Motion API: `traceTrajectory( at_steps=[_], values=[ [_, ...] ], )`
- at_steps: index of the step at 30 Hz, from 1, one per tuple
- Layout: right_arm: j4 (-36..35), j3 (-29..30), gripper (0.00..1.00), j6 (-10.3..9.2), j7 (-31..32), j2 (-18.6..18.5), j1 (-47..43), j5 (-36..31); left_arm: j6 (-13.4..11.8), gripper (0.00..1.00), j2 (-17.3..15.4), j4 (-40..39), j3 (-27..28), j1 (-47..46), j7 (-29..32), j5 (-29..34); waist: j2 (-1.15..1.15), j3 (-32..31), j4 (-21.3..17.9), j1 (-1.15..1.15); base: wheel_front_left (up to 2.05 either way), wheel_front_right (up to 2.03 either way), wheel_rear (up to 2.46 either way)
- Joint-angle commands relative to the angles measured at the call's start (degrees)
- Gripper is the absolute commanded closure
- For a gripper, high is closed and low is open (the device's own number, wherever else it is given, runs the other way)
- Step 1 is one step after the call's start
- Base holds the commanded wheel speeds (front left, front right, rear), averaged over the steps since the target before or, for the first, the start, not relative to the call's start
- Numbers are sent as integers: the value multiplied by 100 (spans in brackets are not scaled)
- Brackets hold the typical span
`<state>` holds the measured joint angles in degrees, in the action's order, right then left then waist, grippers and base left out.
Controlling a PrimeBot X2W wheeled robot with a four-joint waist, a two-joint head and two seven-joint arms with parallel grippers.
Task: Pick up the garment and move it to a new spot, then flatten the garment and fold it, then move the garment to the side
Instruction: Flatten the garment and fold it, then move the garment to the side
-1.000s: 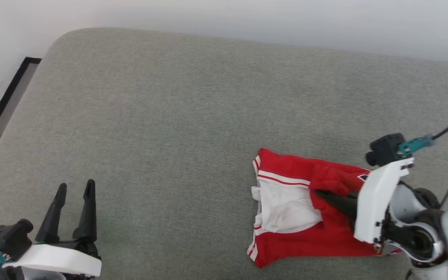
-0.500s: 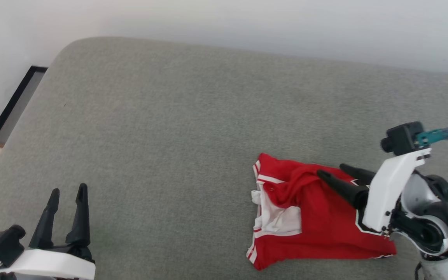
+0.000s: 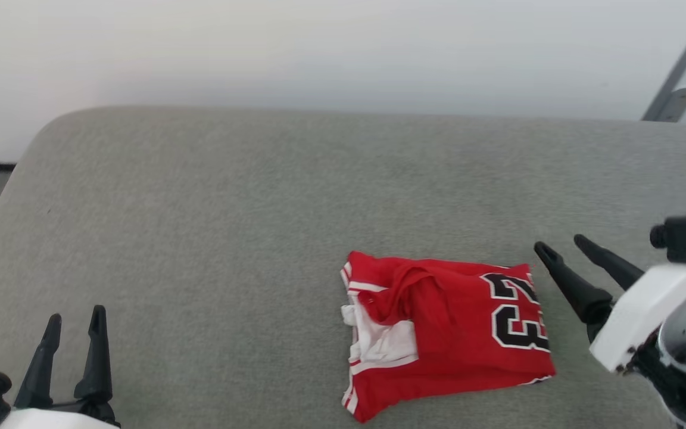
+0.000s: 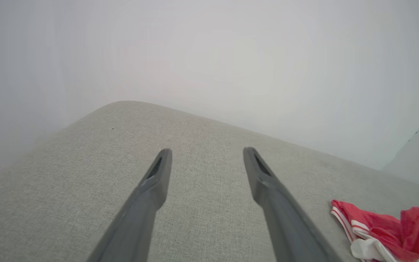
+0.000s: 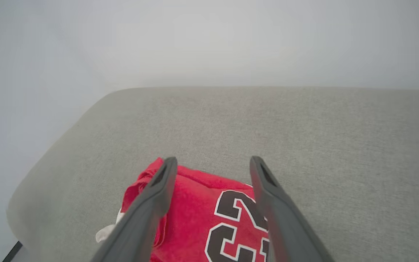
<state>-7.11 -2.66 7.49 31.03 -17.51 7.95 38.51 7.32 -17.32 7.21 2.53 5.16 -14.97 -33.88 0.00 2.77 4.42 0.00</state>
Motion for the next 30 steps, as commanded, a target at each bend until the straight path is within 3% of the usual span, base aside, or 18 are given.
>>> traceTrajectory(
  at_steps=[1, 9, 20, 30],
  values=[
    [36, -33, 0, 0, -268, -34, -116, -87, 20, 0, 1, -25, 49, 115, -27, 107, 0, -141, -161, 0, 0, 0, 0],
    [497, -258, 0, 0, -1933, -356, -372, -710, 21, 0, 69, -166, 242, 368, -28, 319, 0, -326, -455, 0, 0, 0, 0],
    [1467, -450, 0, 0, -3912, -492, -532, -1379, 21, 0, 103, -277, 366, 607, -27, 605, 0, -458, -590, 0, 0, 0, 0],
    [2209, -306, 0, 0, -4607, -367, -719, -1664, 21, 0, 29, -196, 203, 813, -27, 792, 0, -574, -567, 0, 0, 0, 0]
  ],
)
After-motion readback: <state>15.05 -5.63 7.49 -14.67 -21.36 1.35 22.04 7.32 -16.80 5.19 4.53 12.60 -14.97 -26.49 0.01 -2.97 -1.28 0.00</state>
